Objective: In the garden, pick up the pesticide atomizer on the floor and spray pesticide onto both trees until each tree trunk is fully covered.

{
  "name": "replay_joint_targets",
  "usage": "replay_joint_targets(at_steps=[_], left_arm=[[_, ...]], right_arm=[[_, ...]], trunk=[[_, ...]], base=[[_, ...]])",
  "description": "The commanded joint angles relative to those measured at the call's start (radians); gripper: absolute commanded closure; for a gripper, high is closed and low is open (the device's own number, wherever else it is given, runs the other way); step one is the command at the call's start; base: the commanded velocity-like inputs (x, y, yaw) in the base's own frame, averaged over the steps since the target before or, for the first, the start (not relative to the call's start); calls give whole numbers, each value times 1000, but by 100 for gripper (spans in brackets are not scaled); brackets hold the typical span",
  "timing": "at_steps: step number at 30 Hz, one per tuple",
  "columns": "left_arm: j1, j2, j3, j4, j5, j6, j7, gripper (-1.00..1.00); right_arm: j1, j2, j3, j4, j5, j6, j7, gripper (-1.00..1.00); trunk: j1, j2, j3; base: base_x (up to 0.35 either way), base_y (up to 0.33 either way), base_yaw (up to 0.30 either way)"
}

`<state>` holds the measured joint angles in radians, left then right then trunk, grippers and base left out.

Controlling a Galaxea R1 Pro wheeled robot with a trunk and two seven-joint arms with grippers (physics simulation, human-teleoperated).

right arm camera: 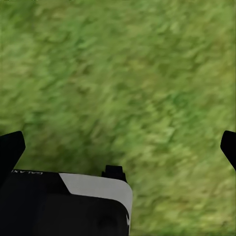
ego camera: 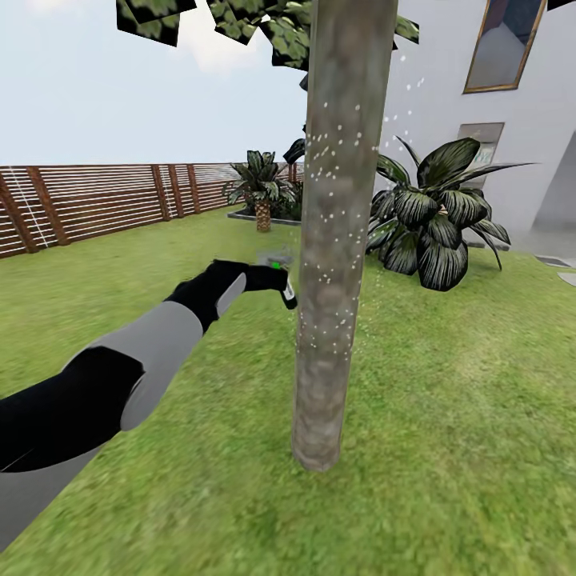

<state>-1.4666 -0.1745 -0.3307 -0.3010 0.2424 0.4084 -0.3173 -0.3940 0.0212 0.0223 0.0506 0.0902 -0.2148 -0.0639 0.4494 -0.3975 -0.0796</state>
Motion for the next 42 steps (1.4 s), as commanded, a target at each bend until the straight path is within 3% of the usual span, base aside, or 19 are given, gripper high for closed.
replay_joint_targets(at_steps=[1, 8, 12, 16, 25, 30, 34, 42], left_arm=[[-1, 0, -1, 29, 9, -25, 0, 100], [-1, 0, -1, 214, 9, -171, -1, 100], [0, 0, -1, 257, 9, -192, -2, 100], [56, 0, -2, 270, 9, -205, -3, 100], [276, 0, 3, 272, 11, -371, -1, 100], [381, 0, 3, 272, 12, -418, -1, 100], [409, 0, 4, 272, 12, -479, -1, 100], [420, 0, 6, 271, 8, -491, 1, 100]], right_arm=[[-2, 0, 2, 5, 10, -6, -7, -100], [-2, 0, 2, 5, 10, -6, -7, -100], [-2, 0, 2, 5, 10, -6, -7, -100], [-2, 0, 2, 5, 10, -6, -7, -100], [-2, 0, 0, 5, 5, -6, -7, -100], [-2, 0, 0, 5, 2, -6, -7, -100], [-2, 0, 1, 5, 2, -6, -7, -100], [-2, 0, 1, 5, 2, -6, -7, -100]], trunk=[[1, -3, -2], [1, -3, -2], [1, -3, -2], [1, -3, -2], [1, -3, -2], [1, -3, -2], [1, -3, -2], [1, -3, -2]], base=[[0, 0, 0], [0, 0, 0], [0, 0, 0], [0, 0, 0], [0, 0, 0], [0, 0, 0], [10, 102, 0], [144, 289, 0]])
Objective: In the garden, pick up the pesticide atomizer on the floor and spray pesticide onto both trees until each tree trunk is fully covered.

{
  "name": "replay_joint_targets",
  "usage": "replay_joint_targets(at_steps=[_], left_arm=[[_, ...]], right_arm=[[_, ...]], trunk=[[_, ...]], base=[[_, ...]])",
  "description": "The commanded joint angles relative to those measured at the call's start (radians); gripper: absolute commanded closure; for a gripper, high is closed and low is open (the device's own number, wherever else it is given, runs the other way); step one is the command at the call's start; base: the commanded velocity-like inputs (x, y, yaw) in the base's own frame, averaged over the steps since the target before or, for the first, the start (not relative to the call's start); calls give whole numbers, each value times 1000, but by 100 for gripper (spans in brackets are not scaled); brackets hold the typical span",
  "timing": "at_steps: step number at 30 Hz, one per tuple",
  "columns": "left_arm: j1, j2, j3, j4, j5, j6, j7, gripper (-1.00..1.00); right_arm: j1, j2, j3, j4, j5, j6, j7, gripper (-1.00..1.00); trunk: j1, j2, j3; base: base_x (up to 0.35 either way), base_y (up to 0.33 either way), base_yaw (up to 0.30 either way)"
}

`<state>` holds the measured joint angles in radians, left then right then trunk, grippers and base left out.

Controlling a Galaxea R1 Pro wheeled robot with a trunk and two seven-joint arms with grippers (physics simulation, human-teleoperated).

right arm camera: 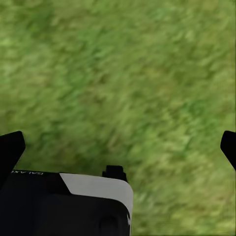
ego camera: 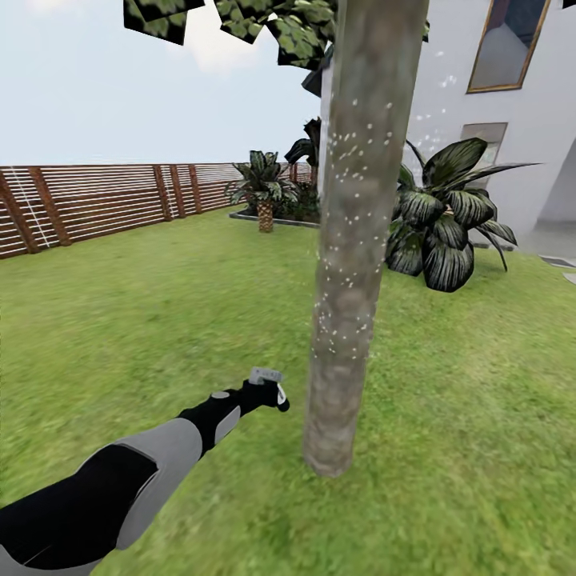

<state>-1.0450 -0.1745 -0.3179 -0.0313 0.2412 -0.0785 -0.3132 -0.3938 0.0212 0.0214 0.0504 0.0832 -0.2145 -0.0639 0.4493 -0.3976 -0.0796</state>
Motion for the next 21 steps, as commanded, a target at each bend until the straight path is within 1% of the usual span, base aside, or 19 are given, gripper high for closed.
replay_joint_targets(at_steps=[1, 7, 10, 17, 21], left_arm=[[-1, 0, -8, 1, 9, -4, -3, 100], [-1, 0, -7, 1, 7, -4, -4, 100], [-1, 0, -8, 1, 7, -3, -5, 100], [-1, 0, -9, 1, 6, -2, -7, 100], [-1, 0, -10, 1, 6, 1, -8, 100]], right_arm=[[-2, 0, 2, 5, 9, -6, -7, -100], [-2, 0, 2, 5, 9, -6, -7, -100], [-3, 0, 2, 5, 9, -6, -6, -100], [-2, 2, 2, 5, 9, -5, -5, -100], [-2, 2, 2, 5, 9, -5, -5, -100]], trunk=[[1, -2, -2], [1, -2, -2], [1, -2, -2], [1, -2, -2], [1, -2, -2]], base=[[73, 326, 0], [84, 336, -10], [108, 339, -125], [107, 340, -271], [34, 343, -296]])
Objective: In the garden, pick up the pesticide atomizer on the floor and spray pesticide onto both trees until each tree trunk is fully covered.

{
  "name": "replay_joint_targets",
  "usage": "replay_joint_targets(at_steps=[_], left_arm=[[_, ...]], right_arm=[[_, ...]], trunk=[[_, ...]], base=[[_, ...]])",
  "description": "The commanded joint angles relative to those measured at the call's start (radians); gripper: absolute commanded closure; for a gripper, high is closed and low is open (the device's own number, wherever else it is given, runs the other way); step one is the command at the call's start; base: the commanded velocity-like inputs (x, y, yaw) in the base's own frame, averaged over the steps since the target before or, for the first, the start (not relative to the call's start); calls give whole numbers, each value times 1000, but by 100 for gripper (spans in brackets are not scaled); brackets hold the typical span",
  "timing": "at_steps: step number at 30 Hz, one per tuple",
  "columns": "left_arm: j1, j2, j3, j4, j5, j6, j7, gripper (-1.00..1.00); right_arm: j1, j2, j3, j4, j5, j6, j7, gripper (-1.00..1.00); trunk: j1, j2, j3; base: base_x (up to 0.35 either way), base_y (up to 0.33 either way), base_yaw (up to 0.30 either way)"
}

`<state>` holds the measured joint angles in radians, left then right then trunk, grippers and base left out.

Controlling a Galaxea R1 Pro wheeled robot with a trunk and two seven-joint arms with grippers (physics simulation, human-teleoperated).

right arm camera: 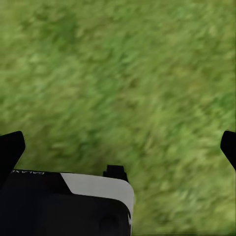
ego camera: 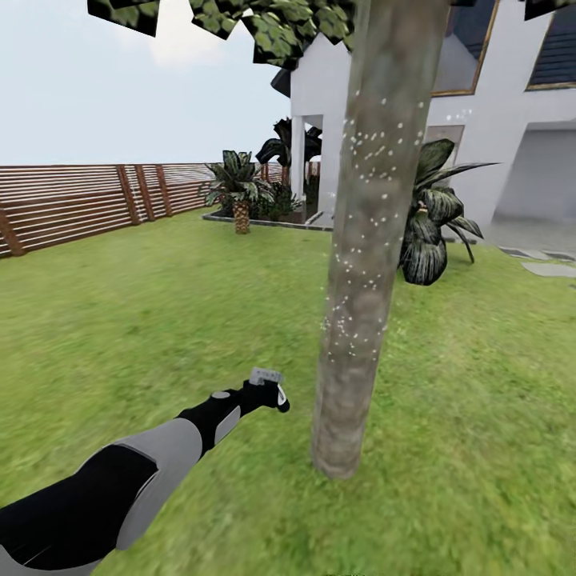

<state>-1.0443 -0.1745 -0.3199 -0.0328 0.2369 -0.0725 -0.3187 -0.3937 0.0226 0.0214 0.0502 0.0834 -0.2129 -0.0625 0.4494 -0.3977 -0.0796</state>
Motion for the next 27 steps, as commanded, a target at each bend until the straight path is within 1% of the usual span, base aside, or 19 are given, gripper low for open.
replay_joint_targets(at_steps=[1, 19, 27], left_arm=[[-2, 0, -8, 2, 10, -5, -3, 100], [-2, 0, -8, 2, 10, -4, -3, 100], [-1, 0, -8, 2, 10, -4, -3, 100]], right_arm=[[-3, 0, 2, 5, 9, -6, -7, -100], [-2, 0, 2, 6, 9, -6, -6, -100], [-2, 0, 2, 6, 10, -5, -5, -100]], trunk=[[1, -2, -2], [1, -2, -2], [1, -2, -2]], base=[[8, 346, -299], [2, 348, -300], [61, 350, -300]])
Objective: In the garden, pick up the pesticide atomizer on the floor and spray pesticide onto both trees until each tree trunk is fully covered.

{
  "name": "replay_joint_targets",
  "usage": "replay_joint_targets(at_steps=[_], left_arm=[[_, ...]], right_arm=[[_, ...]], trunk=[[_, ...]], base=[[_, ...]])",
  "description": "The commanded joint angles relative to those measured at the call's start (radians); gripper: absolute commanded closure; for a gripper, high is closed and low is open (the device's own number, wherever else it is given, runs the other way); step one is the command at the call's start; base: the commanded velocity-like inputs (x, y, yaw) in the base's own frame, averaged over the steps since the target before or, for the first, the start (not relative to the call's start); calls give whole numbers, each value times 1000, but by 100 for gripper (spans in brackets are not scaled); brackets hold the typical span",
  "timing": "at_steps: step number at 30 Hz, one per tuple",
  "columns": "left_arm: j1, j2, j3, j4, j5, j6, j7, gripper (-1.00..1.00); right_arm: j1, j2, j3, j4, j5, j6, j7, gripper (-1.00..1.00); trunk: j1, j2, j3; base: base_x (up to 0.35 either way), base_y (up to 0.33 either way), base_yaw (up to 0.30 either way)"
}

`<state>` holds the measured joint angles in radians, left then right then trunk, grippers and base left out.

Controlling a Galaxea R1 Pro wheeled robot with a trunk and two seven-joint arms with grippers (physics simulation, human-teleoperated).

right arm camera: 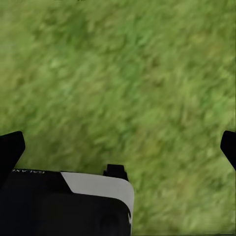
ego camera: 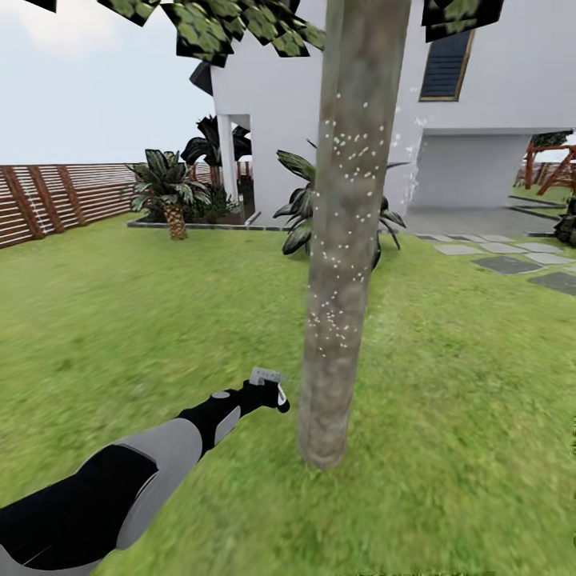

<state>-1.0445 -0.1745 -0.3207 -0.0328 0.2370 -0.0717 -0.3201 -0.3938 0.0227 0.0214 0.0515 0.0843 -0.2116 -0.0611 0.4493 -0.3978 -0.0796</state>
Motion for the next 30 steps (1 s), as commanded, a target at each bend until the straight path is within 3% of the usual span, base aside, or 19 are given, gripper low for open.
replay_joint_targets(at_steps=[1, 9, 22, 30], left_arm=[[-1, 0, -7, 2, 10, -5, -2, 100], [-2, 0, -8, 2, 10, -5, -2, 100], [-1, 0, -8, 2, 10, -4, -2, 100], [-1, 0, -8, 2, 10, -4, -2, 100]], right_arm=[[-3, 0, 2, 5, 9, -6, -6, -100], [-2, 0, 2, 5, 9, -6, -6, -100], [-2, 0, 2, 5, 9, -7, -6, -100], [-2, 0, 2, 5, 9, -7, -6, -100]], trunk=[[1, -2, -2], [1, -2, -2], [1, -2, -2], [1, -2, -2]], base=[[71, 350, -300], [72, 350, -288], [73, 350, -45], [41, 350, -253]])
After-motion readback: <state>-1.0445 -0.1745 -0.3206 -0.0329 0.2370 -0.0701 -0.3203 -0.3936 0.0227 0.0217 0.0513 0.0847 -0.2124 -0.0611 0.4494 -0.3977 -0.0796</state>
